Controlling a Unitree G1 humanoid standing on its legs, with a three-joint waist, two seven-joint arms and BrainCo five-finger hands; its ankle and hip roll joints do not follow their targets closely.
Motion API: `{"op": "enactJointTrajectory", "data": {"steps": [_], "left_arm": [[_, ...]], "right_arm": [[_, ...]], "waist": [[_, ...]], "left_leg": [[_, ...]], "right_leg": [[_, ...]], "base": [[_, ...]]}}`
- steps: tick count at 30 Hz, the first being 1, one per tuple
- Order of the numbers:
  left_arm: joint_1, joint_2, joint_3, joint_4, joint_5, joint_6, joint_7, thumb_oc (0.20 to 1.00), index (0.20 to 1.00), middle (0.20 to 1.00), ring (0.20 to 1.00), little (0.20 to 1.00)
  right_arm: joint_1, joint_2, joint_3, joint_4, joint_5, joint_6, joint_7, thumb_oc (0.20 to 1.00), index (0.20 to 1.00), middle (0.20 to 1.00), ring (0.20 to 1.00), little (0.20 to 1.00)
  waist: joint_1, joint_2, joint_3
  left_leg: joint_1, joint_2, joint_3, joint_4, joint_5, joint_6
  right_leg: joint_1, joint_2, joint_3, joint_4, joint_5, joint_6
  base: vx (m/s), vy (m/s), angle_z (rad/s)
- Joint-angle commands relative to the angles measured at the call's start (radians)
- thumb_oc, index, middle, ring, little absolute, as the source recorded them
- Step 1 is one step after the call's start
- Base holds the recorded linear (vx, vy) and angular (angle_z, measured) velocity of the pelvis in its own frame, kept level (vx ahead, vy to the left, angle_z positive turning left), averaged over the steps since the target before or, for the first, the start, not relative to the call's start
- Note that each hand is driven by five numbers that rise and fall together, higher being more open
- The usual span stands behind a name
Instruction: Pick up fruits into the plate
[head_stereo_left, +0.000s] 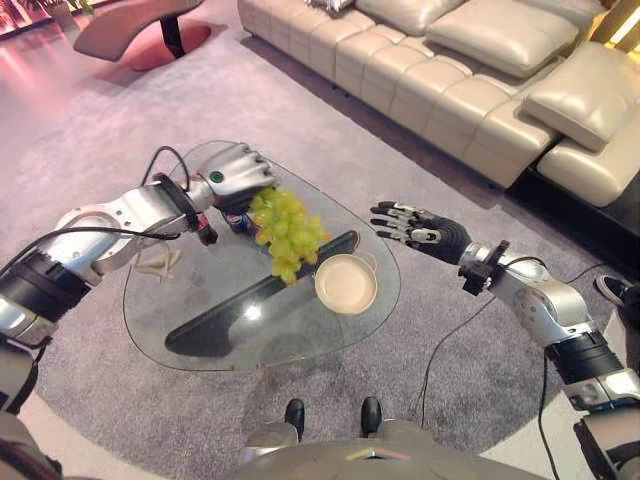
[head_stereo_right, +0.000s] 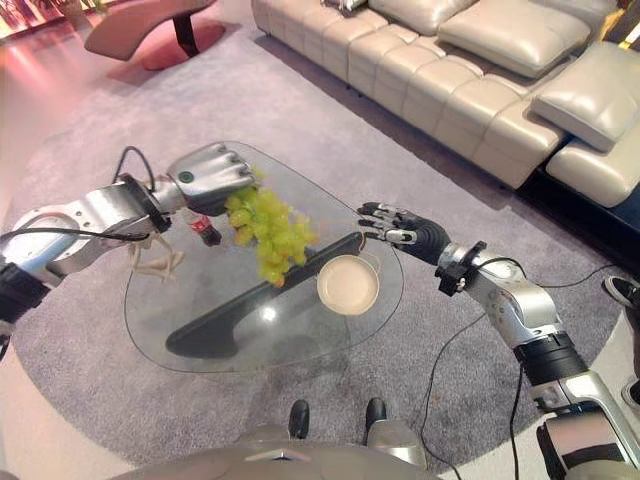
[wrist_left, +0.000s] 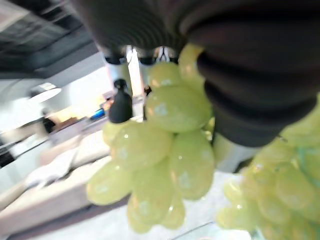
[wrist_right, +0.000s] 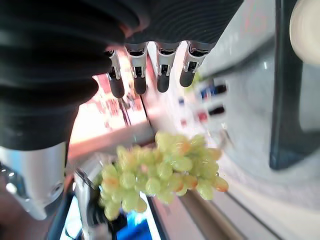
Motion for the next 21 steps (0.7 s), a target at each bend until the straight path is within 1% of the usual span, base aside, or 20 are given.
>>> {"op": "enactJointTrajectory", "data": {"steps": [1,2,4,8,14,18,19,21], "left_arm": [[-0.108,-0.016,-0.003,0.018,-0.083,-0.024,0.029,0.200,0.200,0.200,0.200,0.200],[-0.113,-0.021,-0.008,0.019,-0.089,-0.030,0.028,0.200,0.200,0.200,0.200,0.200],[-0.137,-0.058,-0.029,0.011,-0.128,-0.057,0.022,0.200,0.200,0.200,0.200,0.200],[-0.157,-0.104,-0.039,-0.007,-0.152,-0.075,0.012,0.200,0.200,0.200,0.200,0.200],[-0.183,-0.156,-0.039,-0.041,-0.188,-0.060,-0.009,0.200,0.200,0.200,0.200,0.200],[-0.184,-0.178,-0.032,-0.049,-0.204,-0.048,-0.024,0.200,0.200,0.200,0.200,0.200],[-0.182,-0.193,-0.027,-0.052,-0.205,-0.042,-0.036,0.200,0.200,0.200,0.200,0.200],[-0.179,-0.203,-0.027,-0.052,-0.205,-0.035,-0.048,0.200,0.200,0.200,0.200,0.200]], "right_arm": [[-0.035,0.007,0.027,-0.063,0.110,0.032,0.058,1.000,1.000,1.000,1.000,1.000],[-0.037,0.011,0.030,-0.065,0.116,0.036,0.061,1.000,1.000,1.000,1.000,1.000],[-0.043,0.042,0.058,-0.075,0.141,0.067,0.076,1.000,1.000,1.000,1.000,1.000],[-0.041,0.084,0.100,-0.090,0.140,0.092,0.087,1.000,1.000,1.000,1.000,1.000],[-0.050,0.137,0.174,-0.124,0.160,0.124,0.091,1.000,1.000,1.000,1.000,1.000],[-0.052,0.162,0.206,-0.140,0.168,0.126,0.087,1.000,1.000,1.000,1.000,1.000],[-0.050,0.180,0.225,-0.155,0.174,0.126,0.084,1.000,1.000,1.000,1.000,1.000],[-0.053,0.199,0.242,-0.173,0.195,0.138,0.081,1.000,1.000,1.000,1.000,1.000]], "waist": [[0.018,-0.034,-0.096],[0.019,-0.034,-0.096],[0.021,-0.033,-0.104],[0.023,-0.032,-0.109],[0.025,-0.031,-0.108],[0.027,-0.029,-0.107],[0.027,-0.028,-0.105],[0.026,-0.026,-0.103]], "left_leg": [[0.033,-0.066,0.070,0.044,-0.169,0.047],[0.034,-0.066,0.070,0.043,-0.169,0.047],[0.040,-0.064,0.073,0.037,-0.167,0.045],[0.043,-0.062,0.073,0.032,-0.165,0.043],[0.043,-0.060,0.078,0.032,-0.162,0.040],[0.044,-0.060,0.079,0.031,-0.161,0.040],[0.046,-0.060,0.079,0.031,-0.161,0.040],[0.048,-0.061,0.079,0.030,-0.161,0.041]], "right_leg": [[0.018,-0.047,-0.010,0.063,-0.082,0.081],[0.020,-0.047,-0.012,0.062,-0.082,0.081],[0.026,-0.048,-0.021,0.056,-0.081,0.083],[0.030,-0.049,-0.027,0.051,-0.081,0.084],[0.033,-0.048,-0.028,0.048,-0.082,0.084],[0.035,-0.048,-0.026,0.046,-0.083,0.084],[0.035,-0.049,-0.026,0.046,-0.084,0.085],[0.036,-0.048,-0.024,0.046,-0.084,0.084]], "base": [[0.00,0.012,0.08],[0.00,0.024,0.09],[0.00,0.033,0.11],[-0.01,0.028,0.06],[-0.02,0.018,0.05],[0.00,0.004,0.02],[0.00,0.000,0.00],[0.00,0.000,0.00]]}}
